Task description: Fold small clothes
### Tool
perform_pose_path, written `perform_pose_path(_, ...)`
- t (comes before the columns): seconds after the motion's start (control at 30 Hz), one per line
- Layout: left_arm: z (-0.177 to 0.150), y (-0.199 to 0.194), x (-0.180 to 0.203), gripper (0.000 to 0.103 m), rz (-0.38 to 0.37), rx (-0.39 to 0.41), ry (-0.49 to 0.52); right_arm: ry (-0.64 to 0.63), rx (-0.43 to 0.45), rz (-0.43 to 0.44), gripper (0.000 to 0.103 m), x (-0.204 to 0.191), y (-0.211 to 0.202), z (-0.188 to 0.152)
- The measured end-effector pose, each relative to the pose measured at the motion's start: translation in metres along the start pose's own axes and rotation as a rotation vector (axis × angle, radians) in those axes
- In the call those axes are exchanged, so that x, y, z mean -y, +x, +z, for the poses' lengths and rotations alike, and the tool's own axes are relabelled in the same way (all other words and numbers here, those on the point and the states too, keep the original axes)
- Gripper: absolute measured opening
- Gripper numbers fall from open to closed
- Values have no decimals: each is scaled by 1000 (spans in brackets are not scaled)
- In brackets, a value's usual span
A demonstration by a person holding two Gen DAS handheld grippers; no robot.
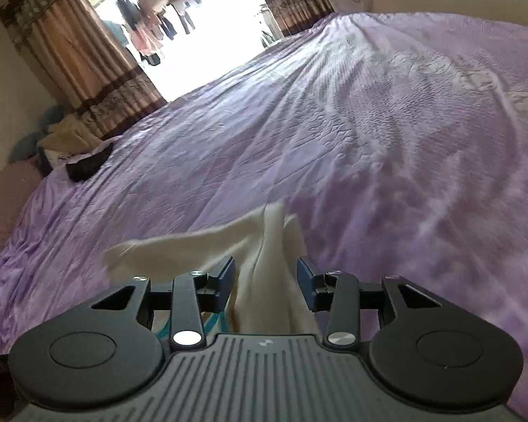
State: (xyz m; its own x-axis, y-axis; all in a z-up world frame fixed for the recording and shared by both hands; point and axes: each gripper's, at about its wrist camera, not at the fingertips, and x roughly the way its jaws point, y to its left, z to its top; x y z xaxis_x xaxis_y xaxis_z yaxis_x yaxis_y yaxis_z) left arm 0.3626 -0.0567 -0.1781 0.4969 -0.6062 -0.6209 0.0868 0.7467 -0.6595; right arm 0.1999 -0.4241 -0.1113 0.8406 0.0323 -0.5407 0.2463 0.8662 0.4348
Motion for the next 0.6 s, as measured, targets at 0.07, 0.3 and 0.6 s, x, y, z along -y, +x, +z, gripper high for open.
perform_pose_path(0.07,16,12,3,42,-3,20,2,0,-15,-4,48,0,17,7)
perform_pose_path(0.3,55,39,7,34,-37,72,-52,18,-25,14,47,-3,46,15)
perform_pose_path(0.6,72,80,31,23,83,42,152,35,-24,-31,8,0,57,25)
